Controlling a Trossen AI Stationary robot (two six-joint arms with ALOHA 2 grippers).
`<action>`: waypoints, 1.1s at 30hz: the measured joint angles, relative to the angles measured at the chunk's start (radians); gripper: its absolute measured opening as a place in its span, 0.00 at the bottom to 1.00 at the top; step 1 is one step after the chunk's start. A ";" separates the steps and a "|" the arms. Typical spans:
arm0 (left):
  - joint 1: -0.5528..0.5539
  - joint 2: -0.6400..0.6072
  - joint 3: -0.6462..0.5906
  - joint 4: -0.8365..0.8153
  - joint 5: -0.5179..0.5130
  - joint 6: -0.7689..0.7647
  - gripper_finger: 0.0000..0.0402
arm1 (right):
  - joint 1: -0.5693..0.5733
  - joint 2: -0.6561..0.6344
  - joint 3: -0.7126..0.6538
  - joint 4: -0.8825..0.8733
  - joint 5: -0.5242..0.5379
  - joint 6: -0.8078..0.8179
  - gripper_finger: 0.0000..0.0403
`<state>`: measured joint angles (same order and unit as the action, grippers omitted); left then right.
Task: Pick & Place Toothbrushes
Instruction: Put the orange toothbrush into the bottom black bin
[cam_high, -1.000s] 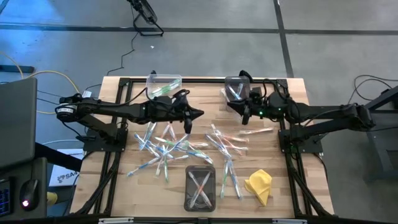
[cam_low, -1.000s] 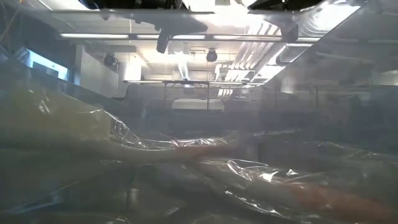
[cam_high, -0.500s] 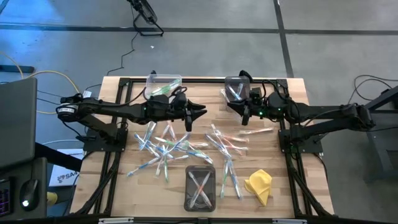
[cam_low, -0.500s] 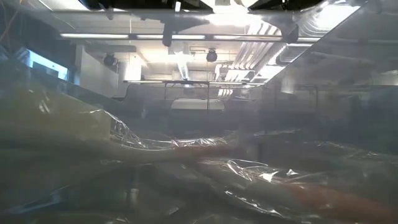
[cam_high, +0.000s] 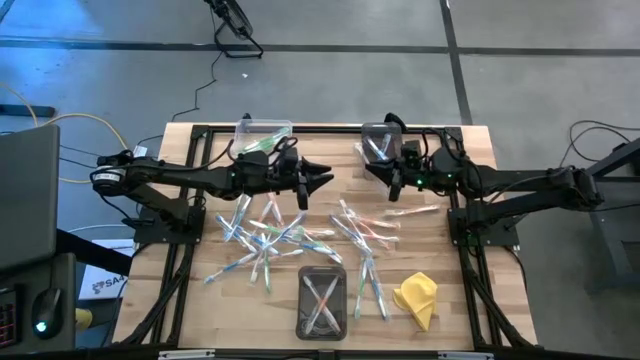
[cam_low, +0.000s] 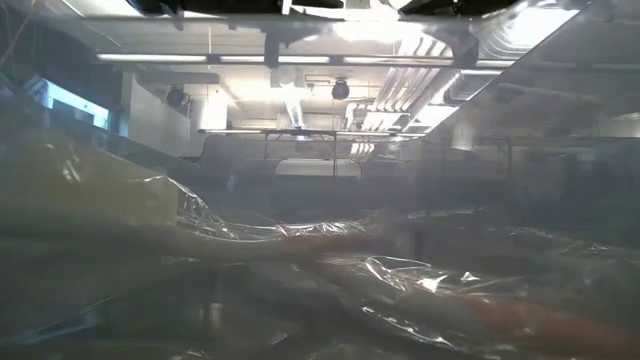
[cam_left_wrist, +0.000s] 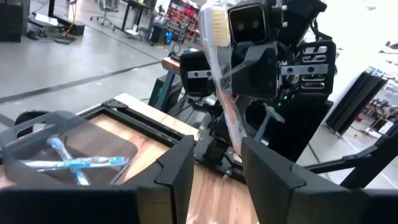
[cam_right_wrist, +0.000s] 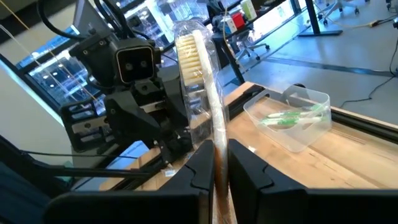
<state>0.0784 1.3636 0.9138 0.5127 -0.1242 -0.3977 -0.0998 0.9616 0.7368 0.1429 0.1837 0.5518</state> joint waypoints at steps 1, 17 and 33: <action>0.000 0.000 0.000 0.009 0.000 0.000 0.33 | 0.000 0.004 0.000 0.010 0.000 0.000 0.05; 0.000 0.018 0.000 0.132 0.036 0.000 0.33 | 0.024 0.172 0.000 0.239 -0.135 -0.001 0.05; 0.000 0.039 0.000 0.145 0.058 0.000 0.33 | 0.026 0.323 0.000 0.425 -0.194 0.027 0.05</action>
<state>0.0784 1.4025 0.9138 0.6581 -0.0660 -0.3981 -0.0734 1.2848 0.7364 0.5684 -0.0106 0.5793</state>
